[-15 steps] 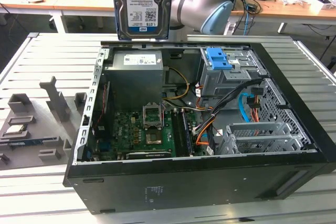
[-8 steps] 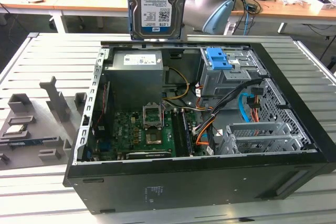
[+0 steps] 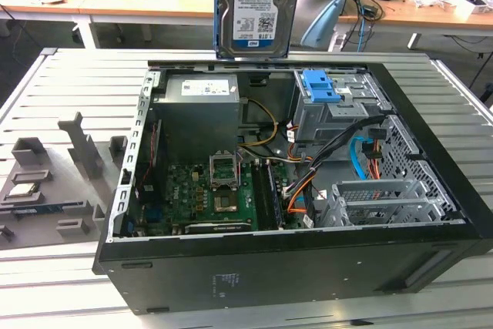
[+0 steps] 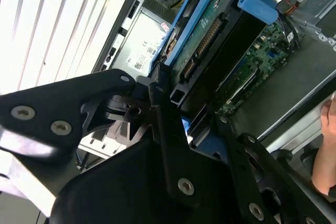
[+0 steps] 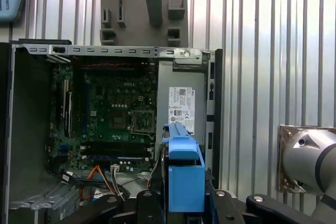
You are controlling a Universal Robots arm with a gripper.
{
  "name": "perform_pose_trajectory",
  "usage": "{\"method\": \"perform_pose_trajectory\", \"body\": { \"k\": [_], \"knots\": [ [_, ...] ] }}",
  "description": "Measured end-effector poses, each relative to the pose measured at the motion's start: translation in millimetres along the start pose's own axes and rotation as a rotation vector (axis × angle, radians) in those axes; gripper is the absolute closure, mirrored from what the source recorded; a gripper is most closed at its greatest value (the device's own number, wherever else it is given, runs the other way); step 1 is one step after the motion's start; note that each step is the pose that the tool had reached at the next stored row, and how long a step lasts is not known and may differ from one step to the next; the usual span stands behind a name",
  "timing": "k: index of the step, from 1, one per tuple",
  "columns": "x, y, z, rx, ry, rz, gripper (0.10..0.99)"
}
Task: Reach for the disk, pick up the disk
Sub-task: 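Pick up the disk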
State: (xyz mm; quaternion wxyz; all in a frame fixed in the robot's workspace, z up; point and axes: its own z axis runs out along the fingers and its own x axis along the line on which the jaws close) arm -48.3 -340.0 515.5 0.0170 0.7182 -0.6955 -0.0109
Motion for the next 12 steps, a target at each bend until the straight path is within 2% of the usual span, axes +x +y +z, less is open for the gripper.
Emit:
{"method": "perform_pose_trajectory", "body": {
  "k": [7,9,11,12],
  "knots": [
    [0.7,-19.6,-0.7,0.0,-0.0001,0.0,0.722],
    [0.9,-27.9,-1.1,0.0,-0.0001,0.0,0.722],
    [1.1,-33.1,-1.3,0.0,0.0,0.0,0.722],
    [1.3,-38.4,-1.5,0.0,-0.0001,0.0,0.722]
  ]
}}
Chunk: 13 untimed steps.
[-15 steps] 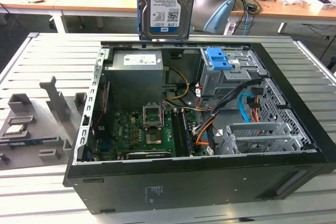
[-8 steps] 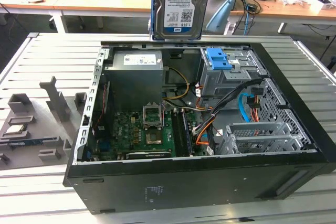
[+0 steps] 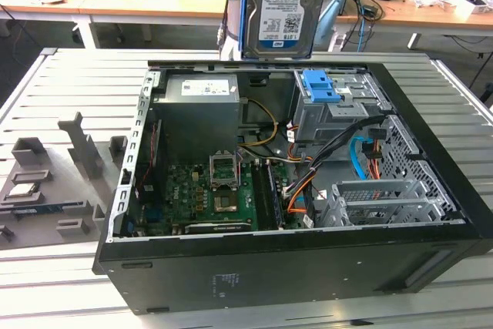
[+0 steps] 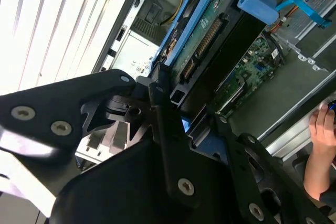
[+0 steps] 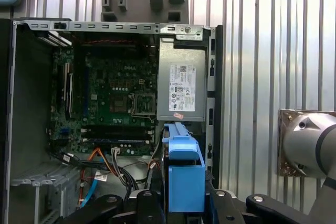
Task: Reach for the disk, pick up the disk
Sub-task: 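Pick up the disk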
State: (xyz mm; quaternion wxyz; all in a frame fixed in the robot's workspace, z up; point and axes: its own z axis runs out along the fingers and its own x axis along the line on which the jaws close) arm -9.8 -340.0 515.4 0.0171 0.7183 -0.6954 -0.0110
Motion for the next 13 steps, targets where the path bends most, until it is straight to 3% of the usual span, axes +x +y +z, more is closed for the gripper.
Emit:
{"method": "perform_pose_trajectory", "body": {
  "k": [8,9,13],
  "knots": [
    [0.7,-24.1,-0.9,0.0,0.0,0.0,0.722],
    [0.9,-29.5,-1.2,0.0,0.0,0.0,0.722],
    [1.2,-37.6,-1.5,0.0,0.0,0.0,0.722]
  ]
}}
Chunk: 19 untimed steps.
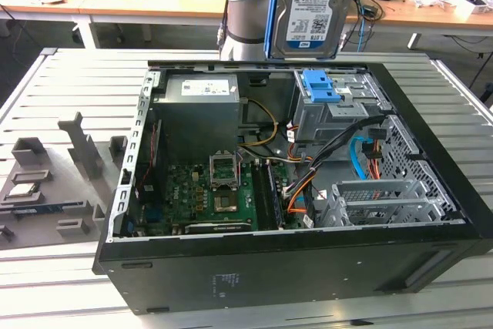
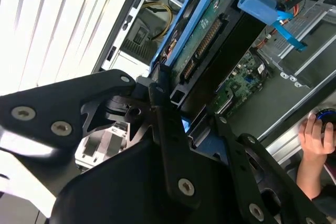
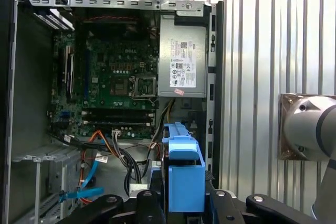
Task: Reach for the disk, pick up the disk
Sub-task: 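Pick up the disk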
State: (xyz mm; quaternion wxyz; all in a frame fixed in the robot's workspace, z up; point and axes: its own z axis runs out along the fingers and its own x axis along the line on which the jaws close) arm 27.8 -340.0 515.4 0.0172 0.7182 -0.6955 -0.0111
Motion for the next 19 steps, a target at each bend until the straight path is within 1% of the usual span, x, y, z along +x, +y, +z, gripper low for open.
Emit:
{"method": "perform_pose_trajectory", "body": {
  "k": [3,7,10,12,14,16,17,18,19],
  "knots": [
    [0.1,-3.9,-0.1,0.0,0.0,0.0,0.722],
    [0.6,-3.8,0.3,0.0,0.0001,0.0,0.722],
    [3.1,-2.7,1.8,0.0,0.0,0.0,0.722],
    [8.3,0.9,3.2,0.0,0.0001,0.0,0.722],
    [15.3,5.6,4.6,0.0,-0.0001,0.0,0.722],
    [19.6,8.6,5.4,0.0,0.0,0.0,0.722],
    [23.7,11.7,6.0,0.0,0.0,0.0,0.722],
    [27.8,14.7,6.7,0.0,-0.0011,0.0,0.722],
    [30.7,16.7,7.1,0.0,-0.0054,0.0,0.722]
  ]
}}
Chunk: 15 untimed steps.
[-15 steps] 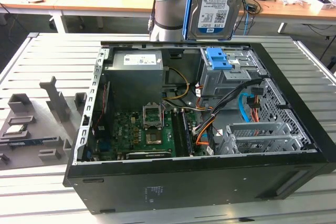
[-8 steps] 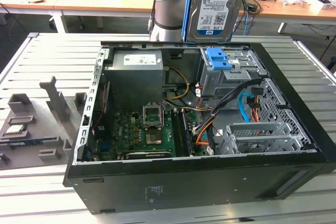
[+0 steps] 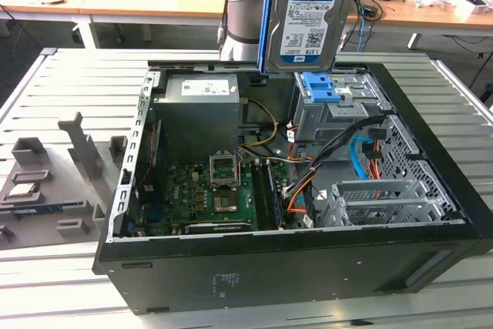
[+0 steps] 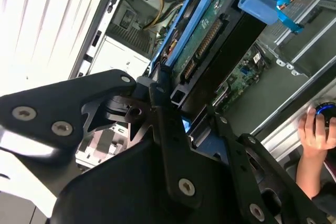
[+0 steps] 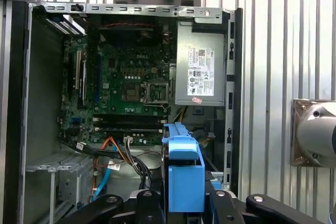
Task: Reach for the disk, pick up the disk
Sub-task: 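Pick up the disk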
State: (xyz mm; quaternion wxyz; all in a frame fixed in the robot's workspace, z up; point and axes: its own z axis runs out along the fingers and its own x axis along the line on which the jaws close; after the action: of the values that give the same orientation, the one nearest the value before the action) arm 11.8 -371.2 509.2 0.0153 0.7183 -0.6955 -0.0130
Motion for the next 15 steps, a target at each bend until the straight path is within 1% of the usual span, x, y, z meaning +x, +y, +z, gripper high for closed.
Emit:
{"method": "perform_pose_trajectory", "body": {
  "k": [2,3,4,6,8,9,11,12,13,15],
  "knots": [
    [2.5,2.3,0.2,0.001,-0.019,-0.001,0.722],
    [4.4,3.8,0.4,0.001,-0.0358,-0.002,0.722],
    [7.3,5.3,0.9,0.001,-0.0393,-0.002,0.722],
    [14.6,8.3,2.0,0.001,-0.0392,-0.002,0.722],
    [20.2,10.1,2.5,0.001,-0.0392,-0.002,0.722],
    [24.8,11.5,2.9,0.001,-0.0392,-0.002,0.722],
    [37.8,14.8,3.6,0.001,-0.0392,-0.002,0.722],
    [42.8,15.8,3.9,0.001,-0.0393,-0.002,0.722],
    [51.0,17.3,4.3,0.001,-0.0393,-0.002,0.722],
    [57.9,18.1,4.6,0.001,-0.0391,-0.002,0.722]
  ]
}}
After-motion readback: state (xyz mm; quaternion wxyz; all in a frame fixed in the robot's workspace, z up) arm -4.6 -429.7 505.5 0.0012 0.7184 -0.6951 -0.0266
